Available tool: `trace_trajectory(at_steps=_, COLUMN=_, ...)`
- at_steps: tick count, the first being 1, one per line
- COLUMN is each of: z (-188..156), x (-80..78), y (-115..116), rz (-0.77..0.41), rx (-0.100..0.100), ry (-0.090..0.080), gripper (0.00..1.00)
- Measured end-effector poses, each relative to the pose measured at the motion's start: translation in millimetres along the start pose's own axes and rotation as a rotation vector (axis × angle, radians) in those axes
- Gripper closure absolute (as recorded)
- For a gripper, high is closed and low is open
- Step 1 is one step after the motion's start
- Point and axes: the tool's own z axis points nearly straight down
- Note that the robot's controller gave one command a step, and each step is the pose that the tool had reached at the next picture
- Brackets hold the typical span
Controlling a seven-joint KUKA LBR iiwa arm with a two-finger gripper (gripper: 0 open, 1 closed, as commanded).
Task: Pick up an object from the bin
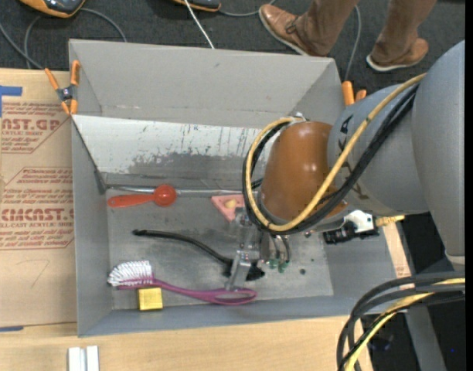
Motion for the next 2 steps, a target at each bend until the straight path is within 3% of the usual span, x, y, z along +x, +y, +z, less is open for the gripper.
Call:
trace_trajectory(at_steps=1, z=55.0, x=-8.4, y=-7.7, rz=-0.036, rx=0.001, ry=0.008, gripper=0.0)
trace_trajectory(at_steps=2, z=61.2, x=0.3, y=-12.9, rz=0.04, rx=-0.005, ry=-0.008, gripper=0.0)
